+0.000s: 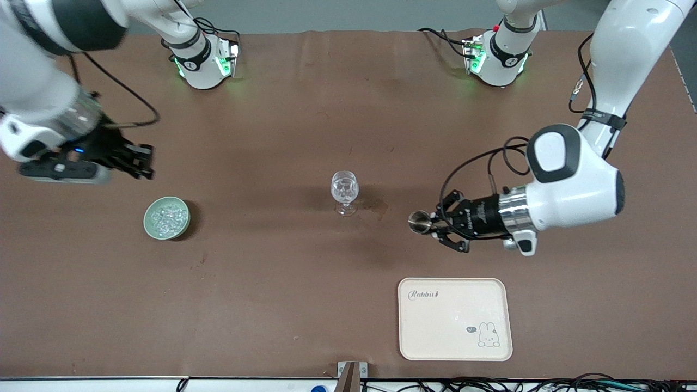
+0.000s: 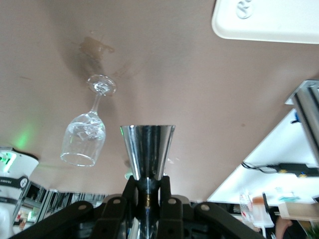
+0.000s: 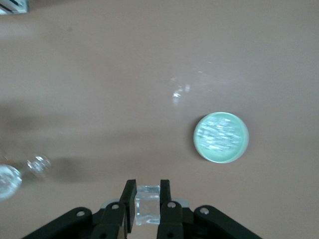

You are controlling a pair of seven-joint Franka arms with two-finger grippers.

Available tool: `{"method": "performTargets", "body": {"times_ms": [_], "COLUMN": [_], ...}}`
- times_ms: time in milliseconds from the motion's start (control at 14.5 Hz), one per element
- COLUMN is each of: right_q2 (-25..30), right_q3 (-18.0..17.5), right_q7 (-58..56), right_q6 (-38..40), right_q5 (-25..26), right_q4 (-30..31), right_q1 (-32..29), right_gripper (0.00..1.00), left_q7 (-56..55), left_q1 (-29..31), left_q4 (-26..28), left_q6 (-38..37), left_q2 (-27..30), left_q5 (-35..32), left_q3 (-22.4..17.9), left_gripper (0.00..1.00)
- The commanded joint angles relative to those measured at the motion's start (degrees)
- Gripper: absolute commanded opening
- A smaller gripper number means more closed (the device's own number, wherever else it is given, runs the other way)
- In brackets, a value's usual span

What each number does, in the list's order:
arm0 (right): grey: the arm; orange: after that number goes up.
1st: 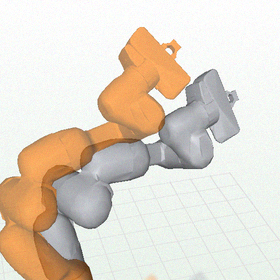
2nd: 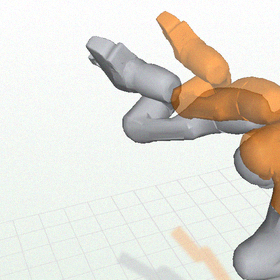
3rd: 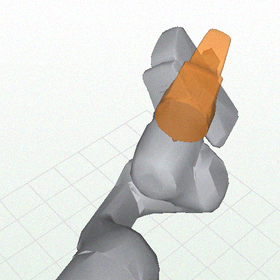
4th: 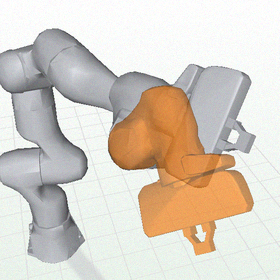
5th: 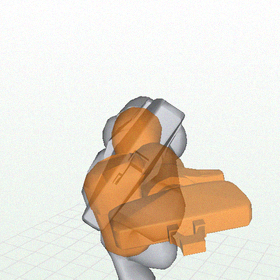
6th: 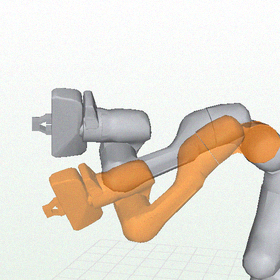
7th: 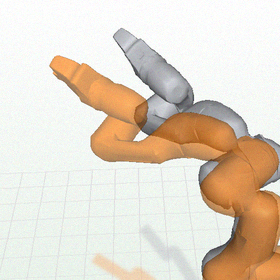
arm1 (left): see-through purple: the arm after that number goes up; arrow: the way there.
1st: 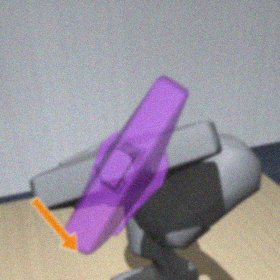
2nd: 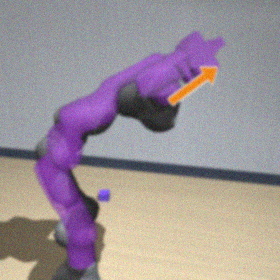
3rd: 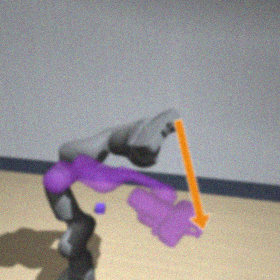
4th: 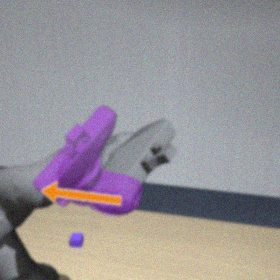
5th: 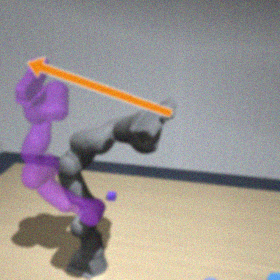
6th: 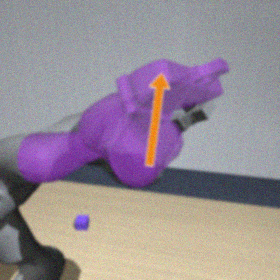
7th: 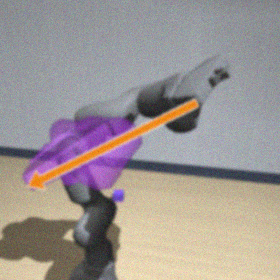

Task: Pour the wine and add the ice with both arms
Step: 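Draw the jigger back with the left gripper while the right gripper carries ice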

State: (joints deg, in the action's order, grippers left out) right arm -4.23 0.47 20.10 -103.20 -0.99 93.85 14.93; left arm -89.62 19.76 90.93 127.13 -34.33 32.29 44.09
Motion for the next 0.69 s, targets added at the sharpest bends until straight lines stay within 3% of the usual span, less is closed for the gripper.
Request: {"method": "performTargets", "body": {"times_ms": [0, 138, 344, 619], "right_q2": [-6.0, -11.5, -18.4, -21.6], "right_q3": [0.6, 0.5, 0.5, 0.6], "right_q7": [9.1, 13.6, 17.9, 21.8], "right_q6": [-3.0, -3.1, -3.2, -3.9], "right_q5": [-0.2, 0.0, 0.0, 0.2], "right_q4": [-3.8, -8.5, -15.0, -16.5], "right_q1": [5.6, 9.1, 12.9, 16.9], "right_gripper": [0.02, 0.01, 0.02, 0.02], "left_q7": [11.6, 19.1, 26.5, 36.2], "left_q1": [4.7, 7.8, 13.3, 18.1], "left_q4": [-1.4, -1.4, -1.2, -1.0], "left_q6": [-4.4, -7.6, -13.2, -20.4], "left_q2": [-4.2, -5.9, -10.1, -14.2], "left_q5": [8.5, 13.1, 14.0, 14.5], "left_q3": [1.1, 0.7, 0.6, -1.2], "left_gripper": [0.01, 0.01, 0.01, 0.01]}}
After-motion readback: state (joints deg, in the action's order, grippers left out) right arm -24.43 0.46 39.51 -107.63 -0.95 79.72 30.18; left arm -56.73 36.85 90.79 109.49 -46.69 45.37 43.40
